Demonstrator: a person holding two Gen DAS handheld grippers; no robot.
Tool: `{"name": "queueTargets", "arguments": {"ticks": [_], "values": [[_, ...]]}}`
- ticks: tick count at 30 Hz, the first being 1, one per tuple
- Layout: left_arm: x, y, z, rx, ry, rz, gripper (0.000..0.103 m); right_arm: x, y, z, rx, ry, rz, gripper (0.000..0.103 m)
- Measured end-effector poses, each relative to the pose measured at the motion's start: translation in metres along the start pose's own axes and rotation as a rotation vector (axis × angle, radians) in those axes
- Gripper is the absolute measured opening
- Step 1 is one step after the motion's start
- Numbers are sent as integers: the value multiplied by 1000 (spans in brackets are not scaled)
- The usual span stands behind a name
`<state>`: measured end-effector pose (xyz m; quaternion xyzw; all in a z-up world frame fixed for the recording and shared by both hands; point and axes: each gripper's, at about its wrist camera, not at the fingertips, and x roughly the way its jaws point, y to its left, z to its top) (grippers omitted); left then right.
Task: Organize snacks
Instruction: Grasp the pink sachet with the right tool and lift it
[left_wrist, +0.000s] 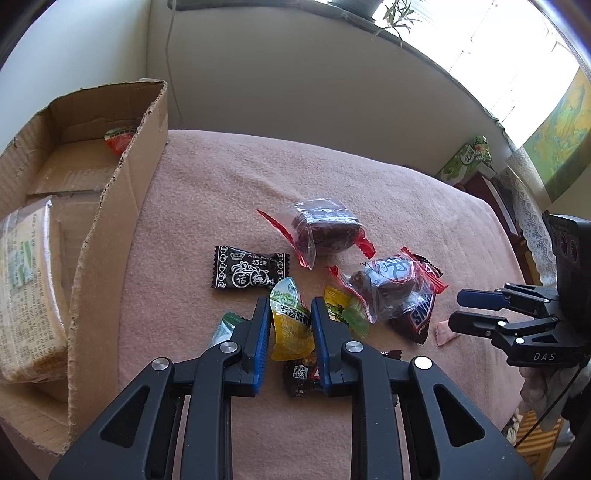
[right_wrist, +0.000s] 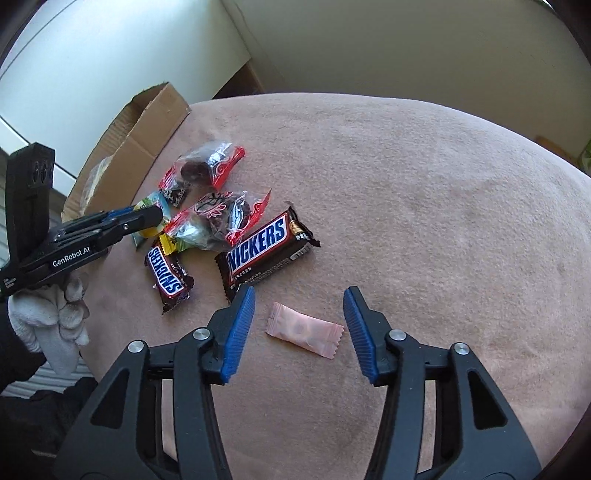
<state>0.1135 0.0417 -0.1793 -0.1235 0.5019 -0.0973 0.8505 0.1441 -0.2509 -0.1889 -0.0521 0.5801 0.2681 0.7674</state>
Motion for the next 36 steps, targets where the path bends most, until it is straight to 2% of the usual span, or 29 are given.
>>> {"name": "queueTargets", "arguments": {"ticks": [3, 9, 11, 13, 15, 17, 21, 28, 36], "values": [[-5, -1, -1, -2, -2, -7, 21, 13, 6, 1, -50, 68, -6, 52], [-14, 2, -1, -17, -9, -16, 21, 18, 21, -11, -117, 123, 38, 52], [-15, 3, -1, -18, -9, -17, 21, 20, 31, -19, -169, 132, -5, 52], [-17, 4, -1, -19, -8, -17, 21, 22, 39, -22, -208, 124, -62, 47], [-19, 3, -3, -28, -11, -17, 21, 23, 44, -23, -236, 116, -126, 30], [-23, 4, -4, -33, -18, -20, 21, 23, 47, -24, -261, 114, -187, 21], [-33, 7, -6, -45, -33, -27, 21, 22, 51, -27, -250, 103, -213, 20], [-56, 20, -3, -78, -77, -35, 21, -4, 53, -18, -132, 25, -167, 20], [-83, 45, 2, -137, -144, 1, 21, -33, 79, 21, -151, -74, -128, 20]]}}
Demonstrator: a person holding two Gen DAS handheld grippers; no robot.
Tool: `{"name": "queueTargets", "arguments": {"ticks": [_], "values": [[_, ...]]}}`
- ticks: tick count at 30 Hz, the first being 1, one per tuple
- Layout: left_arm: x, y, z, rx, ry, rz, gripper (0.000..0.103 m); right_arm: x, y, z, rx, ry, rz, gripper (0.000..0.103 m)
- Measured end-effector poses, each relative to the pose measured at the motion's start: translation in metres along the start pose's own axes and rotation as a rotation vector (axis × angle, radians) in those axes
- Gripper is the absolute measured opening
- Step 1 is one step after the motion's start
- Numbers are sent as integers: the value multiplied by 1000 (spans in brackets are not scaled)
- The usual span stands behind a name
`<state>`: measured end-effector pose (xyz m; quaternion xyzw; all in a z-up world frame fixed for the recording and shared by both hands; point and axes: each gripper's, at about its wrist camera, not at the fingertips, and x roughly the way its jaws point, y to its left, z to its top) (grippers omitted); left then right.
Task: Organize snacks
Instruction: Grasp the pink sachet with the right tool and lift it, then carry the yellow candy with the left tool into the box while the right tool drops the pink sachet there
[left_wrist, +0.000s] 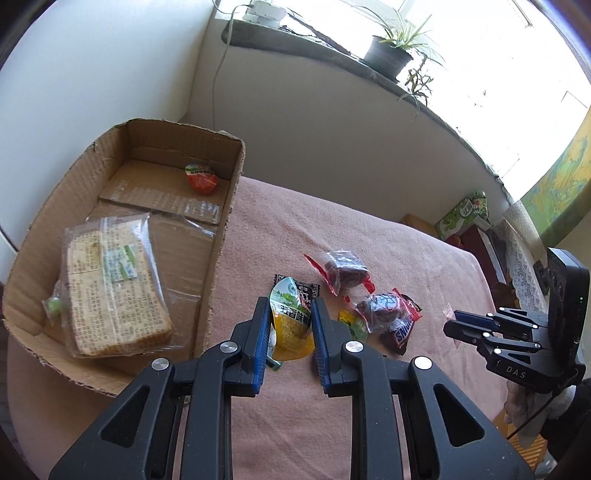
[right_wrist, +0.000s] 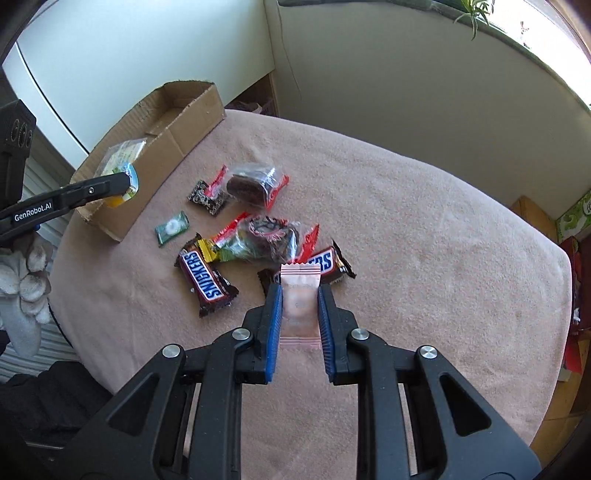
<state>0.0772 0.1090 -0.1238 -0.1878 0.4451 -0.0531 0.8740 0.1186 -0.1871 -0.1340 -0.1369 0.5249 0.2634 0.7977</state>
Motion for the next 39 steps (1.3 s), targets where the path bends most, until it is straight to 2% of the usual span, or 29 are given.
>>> {"name": "queueTargets", "arguments": {"ticks": [9, 18, 31, 39], "values": [[-23, 43, 9, -71, -69, 77, 21, -4, 45, 68, -56, -92, 77, 20], [-45, 80, 9, -138, -117, 144, 21, 6, 91, 115, -138, -131, 121, 20], [-62, 115, 6, -181, -135, 216, 21, 33, 147, 152, -230, -116, 147, 20], [-60, 126, 7, -196, -121, 225, 21, 65, 175, 163, -254, -71, 151, 20]]}}
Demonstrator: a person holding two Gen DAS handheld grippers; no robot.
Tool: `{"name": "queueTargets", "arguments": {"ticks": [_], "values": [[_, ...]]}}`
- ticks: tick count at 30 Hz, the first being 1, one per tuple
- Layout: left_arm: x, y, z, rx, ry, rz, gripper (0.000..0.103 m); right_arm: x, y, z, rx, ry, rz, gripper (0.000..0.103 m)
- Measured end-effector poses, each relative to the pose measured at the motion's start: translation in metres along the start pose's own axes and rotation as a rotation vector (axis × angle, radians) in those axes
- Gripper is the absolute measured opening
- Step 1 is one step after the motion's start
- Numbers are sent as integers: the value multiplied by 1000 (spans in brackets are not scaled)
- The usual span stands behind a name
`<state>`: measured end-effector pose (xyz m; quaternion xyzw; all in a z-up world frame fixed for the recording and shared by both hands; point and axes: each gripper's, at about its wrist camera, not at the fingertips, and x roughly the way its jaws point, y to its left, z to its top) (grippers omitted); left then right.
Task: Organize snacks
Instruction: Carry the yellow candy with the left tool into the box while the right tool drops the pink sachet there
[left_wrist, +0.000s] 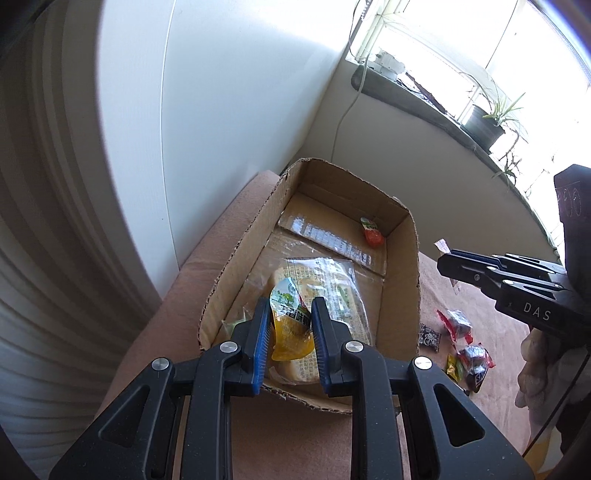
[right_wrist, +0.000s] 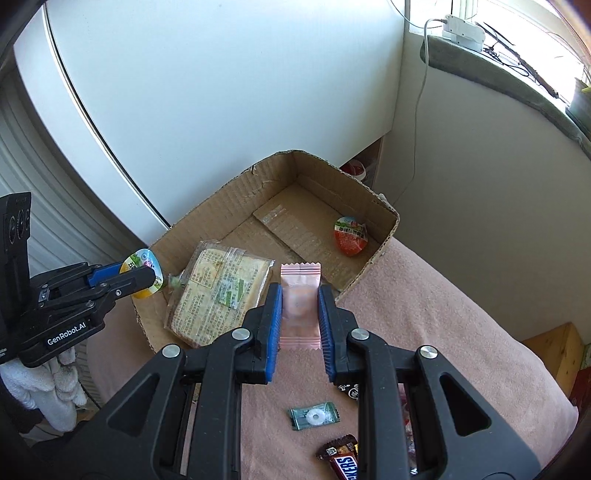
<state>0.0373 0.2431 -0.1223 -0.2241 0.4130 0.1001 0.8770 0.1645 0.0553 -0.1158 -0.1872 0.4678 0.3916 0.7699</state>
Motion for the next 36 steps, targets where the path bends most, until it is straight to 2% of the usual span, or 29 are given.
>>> {"name": "queueTargets", "arguments": {"ticks": [7, 16, 17, 18, 20, 22, 36], "values": [[2, 2, 2, 10, 4, 10, 21, 28, 14, 8, -10, 30, 1, 20], [3, 0, 5, 15, 5, 4, 21, 30, 11, 13, 13, 30, 17, 23], [4, -1, 5, 21, 5, 4, 23, 29, 11, 14, 11, 28, 14, 35], [3, -3, 5, 27, 4, 4, 24, 28, 11, 14, 11, 22, 10, 55], [2, -5, 6, 37, -2, 4, 33, 23, 11, 15, 9, 0, 8, 68], [0, -7, 7, 40, -11, 7, 37, 20, 10, 15, 11, -8, 3, 68], [-8, -25, 4, 51, -3, -31, 37, -16, -19, -4, 85, -34, -16, 69]]}}
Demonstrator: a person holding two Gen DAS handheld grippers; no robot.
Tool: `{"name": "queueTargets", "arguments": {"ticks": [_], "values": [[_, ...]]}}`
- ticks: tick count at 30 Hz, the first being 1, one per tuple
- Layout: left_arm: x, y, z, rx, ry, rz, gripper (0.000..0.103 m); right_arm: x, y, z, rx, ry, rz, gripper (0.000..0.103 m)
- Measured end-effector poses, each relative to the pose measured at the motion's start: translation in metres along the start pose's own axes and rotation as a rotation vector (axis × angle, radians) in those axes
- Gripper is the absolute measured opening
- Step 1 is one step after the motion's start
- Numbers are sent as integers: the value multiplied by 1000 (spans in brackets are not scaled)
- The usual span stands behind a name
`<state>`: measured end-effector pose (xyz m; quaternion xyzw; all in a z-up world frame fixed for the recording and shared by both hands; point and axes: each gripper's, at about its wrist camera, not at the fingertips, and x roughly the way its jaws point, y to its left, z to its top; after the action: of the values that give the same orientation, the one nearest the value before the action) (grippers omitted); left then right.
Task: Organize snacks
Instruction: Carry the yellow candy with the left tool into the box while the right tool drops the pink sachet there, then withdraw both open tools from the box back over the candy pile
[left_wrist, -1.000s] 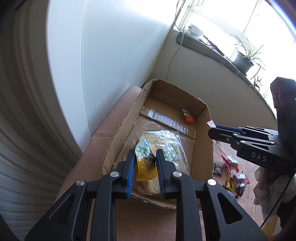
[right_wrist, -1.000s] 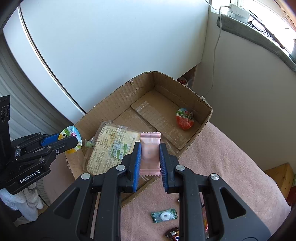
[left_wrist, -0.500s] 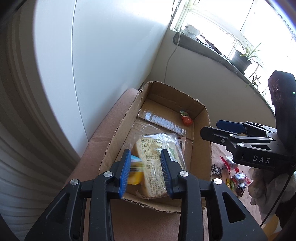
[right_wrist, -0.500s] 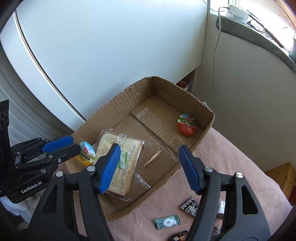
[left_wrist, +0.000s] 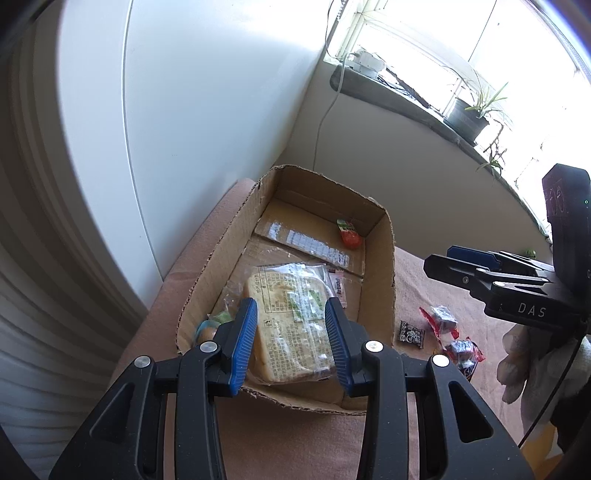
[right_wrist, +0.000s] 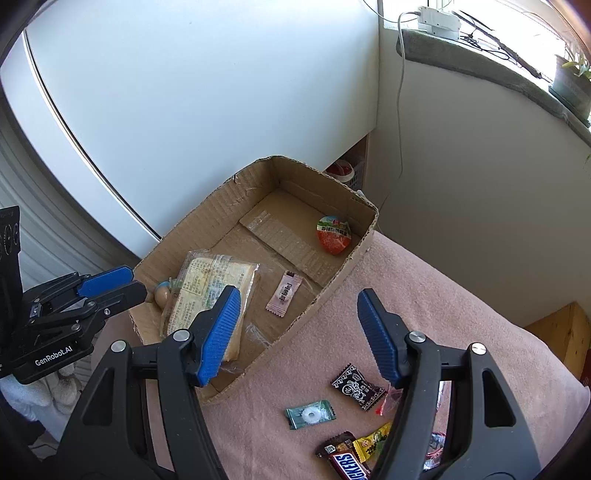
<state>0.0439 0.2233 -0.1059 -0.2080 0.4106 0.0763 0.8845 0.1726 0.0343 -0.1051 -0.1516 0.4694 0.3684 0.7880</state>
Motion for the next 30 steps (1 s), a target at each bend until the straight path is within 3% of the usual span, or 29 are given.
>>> {"name": "queueTargets", "arguments": {"ticks": [10, 15, 23, 30], "values": [[-7, -26, -10, 27, 34, -48, 37, -50, -54, -41, 98, -79, -37, 69], [-3, -48, -21, 46, 78, -84, 37, -70, -88, -72, 161, -61, -122, 82], [8, -88, -42, 111, 138, -146, 37, -88, -145, -126, 311, 12, -187, 83], [22, -115, -51, 155, 178, -179, 37, -83, -163, -160, 405, 58, -201, 83]]}}
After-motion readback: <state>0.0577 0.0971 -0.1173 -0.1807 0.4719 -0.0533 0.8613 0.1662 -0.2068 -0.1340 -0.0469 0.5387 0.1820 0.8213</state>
